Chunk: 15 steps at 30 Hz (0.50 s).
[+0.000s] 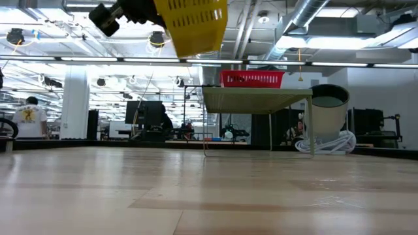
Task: Pick & Place Office Desk Supplies
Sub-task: Put the yellow bin on the shelf
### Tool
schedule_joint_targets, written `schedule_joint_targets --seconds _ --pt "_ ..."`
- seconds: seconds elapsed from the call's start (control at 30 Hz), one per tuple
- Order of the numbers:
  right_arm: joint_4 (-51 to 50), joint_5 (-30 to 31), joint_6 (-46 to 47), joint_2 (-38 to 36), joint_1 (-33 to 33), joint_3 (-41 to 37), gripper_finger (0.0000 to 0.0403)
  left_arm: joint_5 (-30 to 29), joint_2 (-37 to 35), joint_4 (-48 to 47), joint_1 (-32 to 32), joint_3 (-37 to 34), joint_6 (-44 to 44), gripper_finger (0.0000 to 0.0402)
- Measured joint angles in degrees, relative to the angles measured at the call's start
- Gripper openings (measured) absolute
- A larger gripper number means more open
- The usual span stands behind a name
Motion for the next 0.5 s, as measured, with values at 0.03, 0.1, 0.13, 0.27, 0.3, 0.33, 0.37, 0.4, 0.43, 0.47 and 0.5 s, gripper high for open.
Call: schedule_joint_targets --seconds 0.03,0.1,0.13,0.27,0.3,0.33,0.37,0.4,0.43,0.47,0.5 --pt "1.92 -1.16 0.25 0.01 -0.31 -1.29 0.021 -1.68 0.0 0.07 -1.27 0.0 -0.77 0.0001" --pt "5.59 -3.63 0.57 -0.05 -0.65 -3.39 0.021 -3.87 0.0 -0.55 -3.65 0.0 -2.02 0.0001" --pt "7.43 -5.07 0.23 -0.07 -0.78 -4.36 0.021 -4.22 0.0 -0.87 -4.86 0.0 -2.08 0.0001" --pt "12.37 -9.43 -7.22 -0.02 -0.74 -6.5 0.021 -1.76 0.0 -1.24 -8.29 0.0 1.19 0.0001" --pt "14.03 -10.35 -9.68 -0.11 -0.72 -6.95 0.021 0.0 0.0 -1.27 -8.8 0.0 2.6 0.0001" --pt "15.39 -11.74 -12.81 -0.14 -0.72 -7.51 0.021 1.79 0.0 -1.38 -9.27 0.0 3.65 0.0001" --pt "16.63 -13.68 -15.93 -0.11 -0.72 -7.96 0.021 3.31 0.0 -1.44 -9.81 0.0 4.68 0.0001" --pt "17.75 -15.96 -18.68 -0.01 -0.75 -8.19 0.021 4.19 0.0 -1.48 -10.3 0.0 5.55 0.0001" --pt "18.88 -19.48 -21.74 -0.01 -0.89 -8.25 0.021 5.0 0.0 -1.57 -10.56 0.0 6.28 0.0001" --pt "19.93 -23.34 -24.01 -0.01 -1.14 -8.25 0.021 6.05 0.0 -1.95 -10.62 0.0 7.18 0.0001" --pt "21.01 -27.5 -25.53 -0.07 -1.41 -8.23 0.021 7.16 0.0 -2.64 -10.6 0.0 7.98 0.0001"
